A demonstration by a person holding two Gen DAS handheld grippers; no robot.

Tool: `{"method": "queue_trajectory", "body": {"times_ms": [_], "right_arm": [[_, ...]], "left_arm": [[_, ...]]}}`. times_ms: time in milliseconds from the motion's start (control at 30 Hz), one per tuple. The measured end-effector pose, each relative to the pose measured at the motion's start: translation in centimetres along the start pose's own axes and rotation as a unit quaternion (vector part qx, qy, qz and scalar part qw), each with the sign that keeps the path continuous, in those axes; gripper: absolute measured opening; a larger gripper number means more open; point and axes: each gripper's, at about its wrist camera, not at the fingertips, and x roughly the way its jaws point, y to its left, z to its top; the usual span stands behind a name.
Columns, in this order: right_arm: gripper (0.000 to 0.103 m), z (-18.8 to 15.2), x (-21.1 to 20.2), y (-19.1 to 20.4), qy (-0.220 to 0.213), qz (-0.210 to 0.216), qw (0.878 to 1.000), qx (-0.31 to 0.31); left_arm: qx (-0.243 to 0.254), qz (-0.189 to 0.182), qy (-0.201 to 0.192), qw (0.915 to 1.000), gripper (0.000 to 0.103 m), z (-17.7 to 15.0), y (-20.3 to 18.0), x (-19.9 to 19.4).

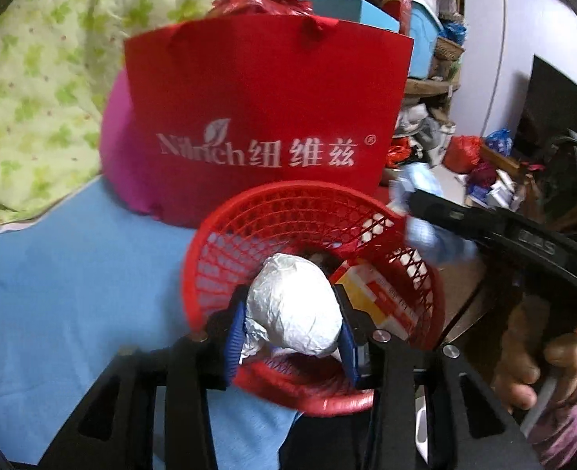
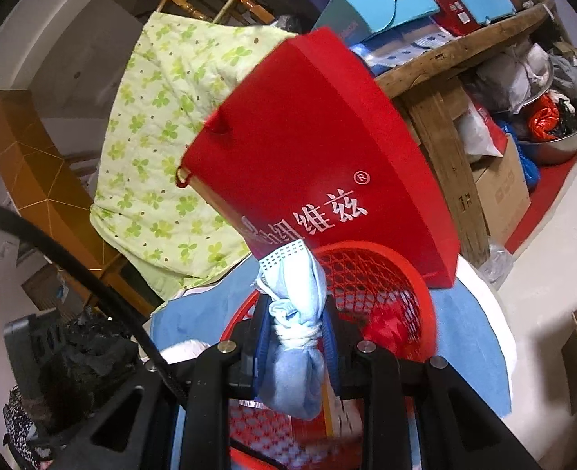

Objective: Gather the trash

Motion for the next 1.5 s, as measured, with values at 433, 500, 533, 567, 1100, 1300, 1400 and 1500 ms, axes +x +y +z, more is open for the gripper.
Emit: {"method": "queue_trajectory", "body": {"times_ms": [433,500,533,567,1100,1300,1400,1500], "right_arm": [[0.070,0.2,3.9,0.0,0.000,-0.003,1.000,0.017],[0.070,-0.5,2.4,1.1,-0.011,-0.008,1.000,0.000],[0.070,-0.7,1.7,1.5,-0.015,-0.011,1.000,-0.007],[0.070,-1.0,1.1,2.0,-0.018,-0.012,1.000,-0.015],[0.070,-6.6,-5.2,14.6,0.005,-0.024,0.987,-0.156],[0.070,-8.6,-7.3,18.6,-0.003,-0.010,0.980,-0.200],[0.070,-9.5,-8.4,20.4,-0.010,0.002,0.976,-0.216],[0.070,-10.8,-9.0,22.2,-0.013,0.008,0.974,-0.228]], "left_arm": [[-0.013,0.036,-0.031,0.9988,0.072,-1.8,2.9,-2.0],[-0.011,0.068,-0.035,0.9970,0.072,-2.5,3.3,-3.3],[-0.009,0.084,-0.039,0.9957,0.073,-2.9,3.6,-4.0],[-0.008,0.099,-0.045,0.9941,0.074,-3.2,3.8,-4.8],[-0.069,0.301,-0.101,0.9456,0.094,-7.1,8.4,-17.5],[-0.096,0.343,-0.116,0.9271,0.094,-8.9,9.2,-21.9],[-0.104,0.366,-0.120,0.9171,0.094,-9.9,9.1,-23.8],[-0.113,0.384,-0.125,0.9077,0.094,-10.9,9.0,-25.8]]}}
